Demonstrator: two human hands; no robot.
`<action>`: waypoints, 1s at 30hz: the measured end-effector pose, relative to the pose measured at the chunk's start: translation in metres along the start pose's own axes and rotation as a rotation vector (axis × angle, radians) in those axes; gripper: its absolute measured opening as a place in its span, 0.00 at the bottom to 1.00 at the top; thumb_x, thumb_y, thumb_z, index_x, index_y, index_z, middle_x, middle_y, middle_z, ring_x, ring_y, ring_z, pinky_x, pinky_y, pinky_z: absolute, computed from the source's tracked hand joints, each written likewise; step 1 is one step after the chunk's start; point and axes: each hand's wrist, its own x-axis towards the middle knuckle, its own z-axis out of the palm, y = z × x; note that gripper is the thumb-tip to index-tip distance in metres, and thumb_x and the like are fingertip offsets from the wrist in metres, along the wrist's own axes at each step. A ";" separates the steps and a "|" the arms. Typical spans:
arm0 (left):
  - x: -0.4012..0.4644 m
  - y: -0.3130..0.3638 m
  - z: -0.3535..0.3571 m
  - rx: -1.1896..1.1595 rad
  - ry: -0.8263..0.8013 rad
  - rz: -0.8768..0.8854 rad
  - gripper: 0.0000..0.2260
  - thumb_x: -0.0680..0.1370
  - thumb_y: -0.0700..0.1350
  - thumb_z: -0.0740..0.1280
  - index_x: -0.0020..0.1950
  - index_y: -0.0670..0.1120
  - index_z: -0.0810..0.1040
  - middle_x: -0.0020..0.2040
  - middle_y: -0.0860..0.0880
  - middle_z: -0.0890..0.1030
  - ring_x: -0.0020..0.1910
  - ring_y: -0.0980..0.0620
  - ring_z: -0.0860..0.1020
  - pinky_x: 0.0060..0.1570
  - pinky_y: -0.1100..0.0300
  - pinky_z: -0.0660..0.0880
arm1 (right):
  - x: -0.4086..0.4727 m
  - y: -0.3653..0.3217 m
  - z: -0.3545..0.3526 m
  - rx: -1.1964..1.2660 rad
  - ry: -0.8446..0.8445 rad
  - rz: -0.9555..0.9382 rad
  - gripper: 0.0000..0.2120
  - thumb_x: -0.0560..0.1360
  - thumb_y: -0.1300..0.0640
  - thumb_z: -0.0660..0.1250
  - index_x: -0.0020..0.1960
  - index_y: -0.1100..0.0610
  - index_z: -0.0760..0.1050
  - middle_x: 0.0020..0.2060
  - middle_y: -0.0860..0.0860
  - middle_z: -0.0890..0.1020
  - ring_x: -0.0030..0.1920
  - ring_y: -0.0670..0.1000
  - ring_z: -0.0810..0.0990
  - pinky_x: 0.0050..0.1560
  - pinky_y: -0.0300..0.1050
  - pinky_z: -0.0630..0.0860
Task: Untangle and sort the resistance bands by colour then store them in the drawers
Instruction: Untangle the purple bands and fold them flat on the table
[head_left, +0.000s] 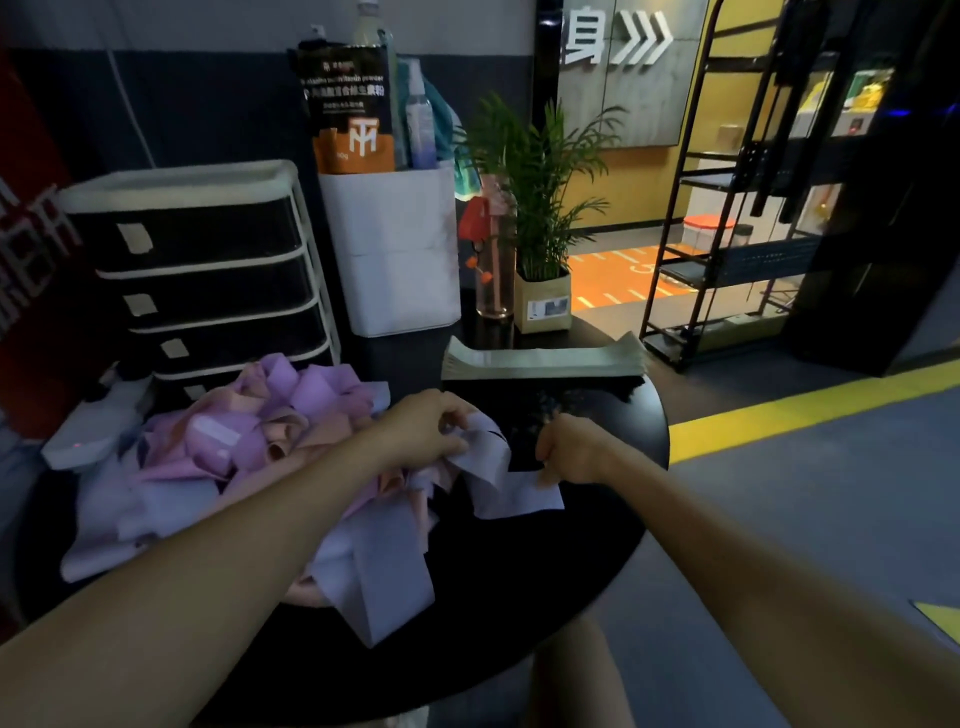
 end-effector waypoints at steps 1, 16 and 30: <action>-0.001 -0.001 0.001 -0.002 -0.002 -0.001 0.14 0.71 0.44 0.71 0.38 0.61 0.70 0.49 0.53 0.77 0.44 0.55 0.74 0.43 0.65 0.68 | -0.001 0.001 0.003 0.012 -0.016 0.003 0.16 0.72 0.57 0.70 0.54 0.67 0.79 0.51 0.59 0.82 0.54 0.58 0.78 0.51 0.46 0.74; -0.018 0.059 -0.045 -0.777 0.154 0.180 0.15 0.72 0.50 0.70 0.57 0.51 0.72 0.55 0.52 0.76 0.52 0.58 0.77 0.52 0.62 0.76 | -0.024 -0.054 -0.098 1.207 0.310 -0.146 0.08 0.73 0.71 0.65 0.40 0.61 0.71 0.34 0.56 0.75 0.34 0.51 0.77 0.32 0.38 0.78; 0.017 0.087 -0.139 -0.618 0.605 0.297 0.07 0.82 0.40 0.57 0.52 0.46 0.74 0.46 0.44 0.78 0.46 0.48 0.75 0.46 0.54 0.72 | -0.034 -0.086 -0.182 0.659 0.796 -0.445 0.08 0.75 0.60 0.68 0.50 0.62 0.81 0.35 0.52 0.81 0.36 0.48 0.78 0.42 0.45 0.78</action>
